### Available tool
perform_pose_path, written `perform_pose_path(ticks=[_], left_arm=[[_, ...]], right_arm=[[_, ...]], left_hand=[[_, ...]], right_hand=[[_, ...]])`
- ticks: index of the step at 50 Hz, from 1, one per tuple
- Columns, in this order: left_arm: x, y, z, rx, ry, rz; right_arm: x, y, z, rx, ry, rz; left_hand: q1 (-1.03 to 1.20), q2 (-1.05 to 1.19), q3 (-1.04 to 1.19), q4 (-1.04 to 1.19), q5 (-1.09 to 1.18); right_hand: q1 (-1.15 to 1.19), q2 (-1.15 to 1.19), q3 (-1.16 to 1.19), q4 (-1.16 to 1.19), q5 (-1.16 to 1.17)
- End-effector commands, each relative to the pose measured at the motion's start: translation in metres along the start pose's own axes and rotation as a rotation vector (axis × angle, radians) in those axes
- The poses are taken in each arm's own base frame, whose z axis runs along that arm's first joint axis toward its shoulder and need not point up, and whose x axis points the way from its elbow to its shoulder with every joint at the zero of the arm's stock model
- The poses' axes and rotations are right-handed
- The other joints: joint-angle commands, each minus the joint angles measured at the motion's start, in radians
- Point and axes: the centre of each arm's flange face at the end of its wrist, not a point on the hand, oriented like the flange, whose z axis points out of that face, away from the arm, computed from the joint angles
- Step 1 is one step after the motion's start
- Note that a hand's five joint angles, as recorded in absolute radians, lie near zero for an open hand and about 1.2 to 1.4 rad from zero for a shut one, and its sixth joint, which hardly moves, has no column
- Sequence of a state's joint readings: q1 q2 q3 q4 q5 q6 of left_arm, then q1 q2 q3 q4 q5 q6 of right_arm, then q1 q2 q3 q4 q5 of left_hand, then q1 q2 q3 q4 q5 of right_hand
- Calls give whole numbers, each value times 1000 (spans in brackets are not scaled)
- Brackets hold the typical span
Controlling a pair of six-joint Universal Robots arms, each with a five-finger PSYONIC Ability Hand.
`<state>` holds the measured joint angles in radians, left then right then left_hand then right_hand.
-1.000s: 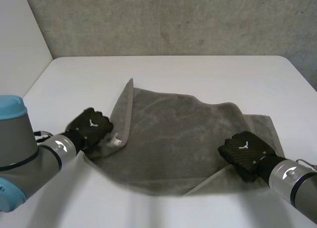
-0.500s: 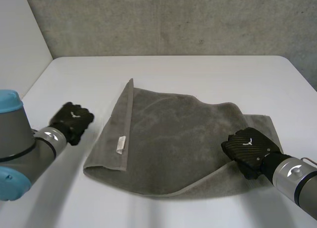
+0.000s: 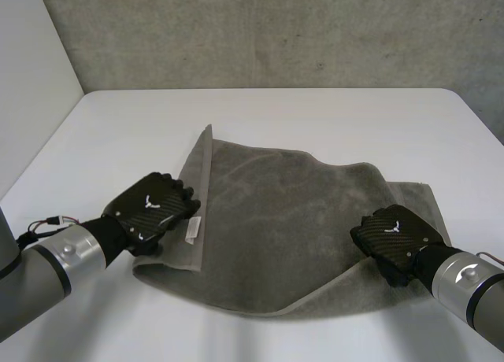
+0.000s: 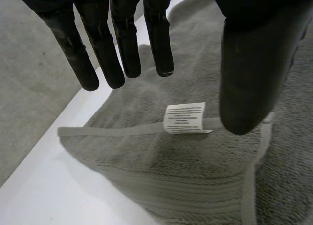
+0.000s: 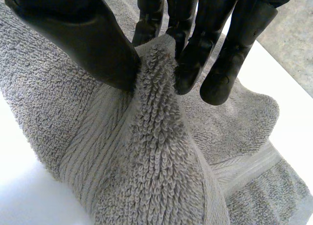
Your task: Fold the towel.
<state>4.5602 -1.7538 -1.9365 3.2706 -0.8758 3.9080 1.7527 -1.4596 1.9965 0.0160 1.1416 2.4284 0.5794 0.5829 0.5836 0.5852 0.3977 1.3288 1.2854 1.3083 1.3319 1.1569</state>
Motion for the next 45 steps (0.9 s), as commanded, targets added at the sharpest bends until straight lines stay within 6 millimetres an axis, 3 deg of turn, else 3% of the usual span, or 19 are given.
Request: perform_pose_path(ticks=[1, 8, 18, 34, 45], left_arm=[[4, 21, -11, -114, 65, 103], [11, 35, -17, -191, 164, 173], [13, 48, -5, -195, 182, 159], [-7, 47, 10, -168, 99, 1], [-6, 48, 17, -163, 105, -1]], right_arm=[[-1, 2, 0, -5, -4, 4], [0, 3, 0, -5, -3, 8], [-4, 6, -1, -12, -13, 12], [-7, 9, -1, -12, -24, 17], [-8, 10, 0, -14, -30, 19]], left_hand=[[4, 0, 0, -2, 11], [-11, -14, -15, -16, -4], [-25, -29, -30, -31, -18], [-11, -14, -15, -16, -4], [-8, -11, -12, -14, -1]], right_hand=[[67, 111, 88, 64, 65], [67, 111, 88, 64, 65], [67, 111, 88, 64, 65], [67, 111, 88, 64, 65], [67, 111, 88, 64, 65]])
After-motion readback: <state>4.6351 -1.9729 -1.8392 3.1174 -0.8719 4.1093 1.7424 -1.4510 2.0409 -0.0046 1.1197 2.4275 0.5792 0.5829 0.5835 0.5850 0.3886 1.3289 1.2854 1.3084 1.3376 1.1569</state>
